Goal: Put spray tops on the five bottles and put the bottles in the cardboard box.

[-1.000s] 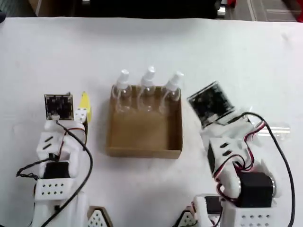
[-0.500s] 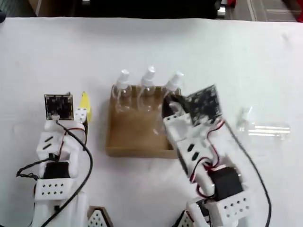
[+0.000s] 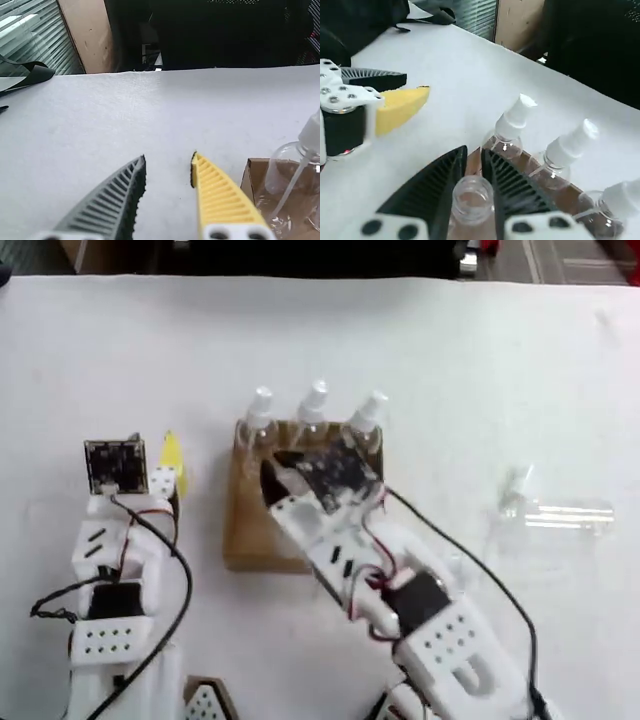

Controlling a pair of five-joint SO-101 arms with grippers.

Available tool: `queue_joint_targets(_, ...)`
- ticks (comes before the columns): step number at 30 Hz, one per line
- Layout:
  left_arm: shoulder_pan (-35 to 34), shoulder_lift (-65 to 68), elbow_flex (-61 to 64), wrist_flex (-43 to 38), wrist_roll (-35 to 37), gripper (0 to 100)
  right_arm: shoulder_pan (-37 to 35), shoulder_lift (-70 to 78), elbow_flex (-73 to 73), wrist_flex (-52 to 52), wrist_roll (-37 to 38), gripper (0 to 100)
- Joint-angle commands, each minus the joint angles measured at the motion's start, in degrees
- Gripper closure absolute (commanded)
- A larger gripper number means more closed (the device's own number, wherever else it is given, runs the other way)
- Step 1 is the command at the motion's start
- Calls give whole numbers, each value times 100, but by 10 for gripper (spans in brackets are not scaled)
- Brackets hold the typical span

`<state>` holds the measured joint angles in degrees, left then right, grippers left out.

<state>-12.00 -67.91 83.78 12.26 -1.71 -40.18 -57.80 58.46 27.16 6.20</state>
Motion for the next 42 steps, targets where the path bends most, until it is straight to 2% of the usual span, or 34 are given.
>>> queue_joint_targets(1, -75, -92, -123, -158, -9, 854, -84, 505, -26, -708, -53, 983)
queue_joint_targets(9, -75, -92, -123, -158, -9, 854, -426, 1077, -9, -1332, -62, 982)
queue_joint_targets(20, -75, -92, -123, -158, -9, 854, -453, 2229, -9, -2352, -70, 982)
queue_joint_targets(38, -75, -92, -123, -158, -9, 854, -558, 2448, 0, -2369, -18, 979)
queue_joint_targets(42, -75, -92, -123, -158, -9, 854, -673, 2448, 0, -2360, -18, 916)
